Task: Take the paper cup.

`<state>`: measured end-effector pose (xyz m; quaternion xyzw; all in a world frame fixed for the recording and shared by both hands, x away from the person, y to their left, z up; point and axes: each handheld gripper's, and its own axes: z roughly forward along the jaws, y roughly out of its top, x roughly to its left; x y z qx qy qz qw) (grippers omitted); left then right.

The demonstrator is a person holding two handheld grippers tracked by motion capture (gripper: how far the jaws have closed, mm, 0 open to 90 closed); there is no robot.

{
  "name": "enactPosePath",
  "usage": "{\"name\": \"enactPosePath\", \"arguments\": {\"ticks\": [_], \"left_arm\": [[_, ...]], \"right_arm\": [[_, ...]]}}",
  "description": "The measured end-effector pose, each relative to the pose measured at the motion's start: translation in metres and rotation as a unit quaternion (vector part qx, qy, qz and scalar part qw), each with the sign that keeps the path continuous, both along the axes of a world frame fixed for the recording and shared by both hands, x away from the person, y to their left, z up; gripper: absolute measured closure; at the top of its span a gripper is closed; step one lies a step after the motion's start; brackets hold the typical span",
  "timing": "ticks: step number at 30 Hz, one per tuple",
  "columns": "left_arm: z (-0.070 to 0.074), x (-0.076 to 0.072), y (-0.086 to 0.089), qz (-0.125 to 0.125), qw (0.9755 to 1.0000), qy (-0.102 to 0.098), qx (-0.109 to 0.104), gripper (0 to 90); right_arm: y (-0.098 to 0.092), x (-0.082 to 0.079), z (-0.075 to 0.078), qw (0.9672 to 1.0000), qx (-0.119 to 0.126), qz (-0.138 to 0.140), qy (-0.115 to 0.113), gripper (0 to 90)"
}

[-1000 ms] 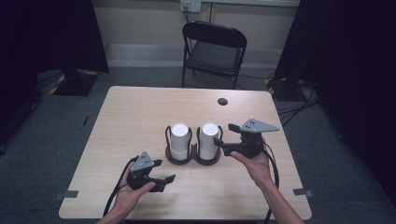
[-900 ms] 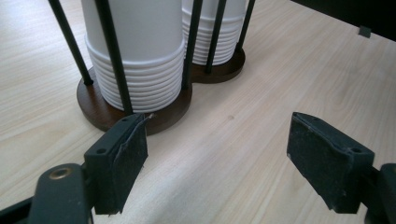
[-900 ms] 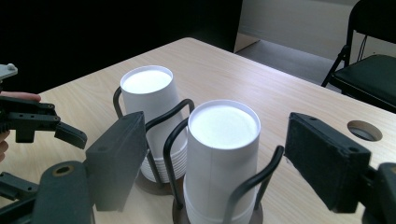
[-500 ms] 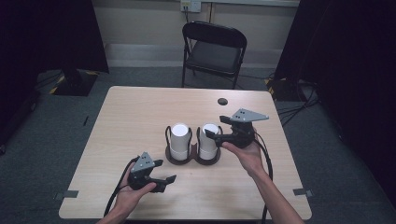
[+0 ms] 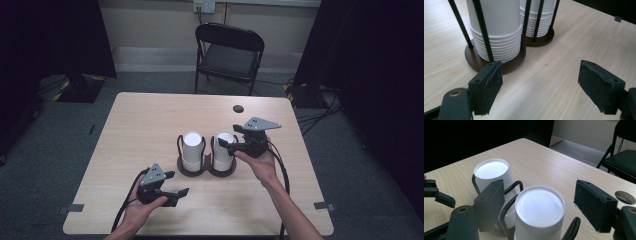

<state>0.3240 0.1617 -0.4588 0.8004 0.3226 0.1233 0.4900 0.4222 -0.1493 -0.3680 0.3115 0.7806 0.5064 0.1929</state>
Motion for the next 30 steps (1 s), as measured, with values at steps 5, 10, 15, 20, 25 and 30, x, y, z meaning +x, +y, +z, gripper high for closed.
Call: {"name": "enactPosePath", "arguments": {"ticks": [5,10,15,20,25,30], "left_arm": [[-0.001,-0.001,-0.002,0.0,1.0,0.004,-0.003,19.2],[-0.001,0.0,-0.001,0.002,1.0,0.003,-0.002,19.2],[0.0,0.0,0.001,0.004,1.0,0.001,-0.002,19.2],[0.001,0.0,0.001,0.003,1.0,0.0,0.0,19.2],[0.001,0.0,0.002,0.003,1.0,-0.002,0.002,19.2],[0.0,0.0,0.001,0.006,1.0,-0.001,0.002,19.2]], "right_arm": [[0.003,0.006,-0.009,0.9999,-0.009,0.008,0.007,24.3],[0.007,0.01,-0.017,0.9998,-0.017,0.007,0.013,24.3],[0.008,0.012,-0.021,0.9997,-0.019,0.005,0.013,24.3],[0.009,0.013,-0.023,0.9996,-0.021,0.008,0.018,24.7],[0.011,0.015,-0.025,0.999,-0.033,0.011,0.028,27.2],[0.013,0.016,-0.028,0.9983,-0.048,0.01,0.034,29.4]]}}
